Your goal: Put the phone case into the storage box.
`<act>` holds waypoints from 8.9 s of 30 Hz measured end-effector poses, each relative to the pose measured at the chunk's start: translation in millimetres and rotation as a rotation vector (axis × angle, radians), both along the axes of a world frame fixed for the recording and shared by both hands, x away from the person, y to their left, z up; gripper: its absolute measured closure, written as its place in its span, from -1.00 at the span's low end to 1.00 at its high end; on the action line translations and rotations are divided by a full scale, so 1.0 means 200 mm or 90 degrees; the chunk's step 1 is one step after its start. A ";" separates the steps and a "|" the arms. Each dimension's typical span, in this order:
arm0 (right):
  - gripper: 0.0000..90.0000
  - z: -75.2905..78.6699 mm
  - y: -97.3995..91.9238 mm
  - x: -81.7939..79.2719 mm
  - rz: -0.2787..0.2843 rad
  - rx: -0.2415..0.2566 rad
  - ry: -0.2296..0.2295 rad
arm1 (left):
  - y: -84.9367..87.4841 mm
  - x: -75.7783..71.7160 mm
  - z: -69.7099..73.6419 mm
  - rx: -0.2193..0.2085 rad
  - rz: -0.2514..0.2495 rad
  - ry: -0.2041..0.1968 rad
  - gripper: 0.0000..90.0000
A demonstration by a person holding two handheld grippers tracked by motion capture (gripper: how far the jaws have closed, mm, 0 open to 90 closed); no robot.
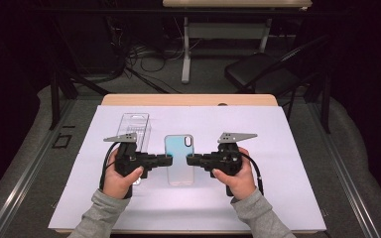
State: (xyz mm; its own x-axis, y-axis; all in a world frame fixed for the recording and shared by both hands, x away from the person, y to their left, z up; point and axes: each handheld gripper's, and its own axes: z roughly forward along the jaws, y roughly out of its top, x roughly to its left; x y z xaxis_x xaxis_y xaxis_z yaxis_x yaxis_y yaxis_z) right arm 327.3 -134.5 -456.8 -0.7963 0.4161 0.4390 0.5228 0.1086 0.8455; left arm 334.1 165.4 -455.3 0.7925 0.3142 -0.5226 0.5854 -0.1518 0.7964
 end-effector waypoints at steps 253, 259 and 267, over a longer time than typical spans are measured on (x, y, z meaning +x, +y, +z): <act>0.65 -0.14 0.20 -0.14 -0.183 -0.088 -0.098 | 0.06 -0.03 0.00 0.063 0.214 -0.092 0.89; 0.52 -0.14 0.21 -0.14 -0.178 -0.080 -0.099 | 0.07 -0.02 -0.01 0.063 0.224 -0.092 0.89; 0.36 -0.13 0.21 -0.14 -0.171 -0.077 -0.105 | 0.09 -0.01 -0.01 0.070 0.241 -0.096 0.89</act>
State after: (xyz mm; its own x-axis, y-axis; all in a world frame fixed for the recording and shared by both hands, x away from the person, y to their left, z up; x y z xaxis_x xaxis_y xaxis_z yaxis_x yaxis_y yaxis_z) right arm 299.7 -92.3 -483.7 -0.7074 0.6620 0.2476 0.4037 0.0909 0.9104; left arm 332.3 184.3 -457.2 0.6754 0.6454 -0.3569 0.4946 -0.0375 0.8683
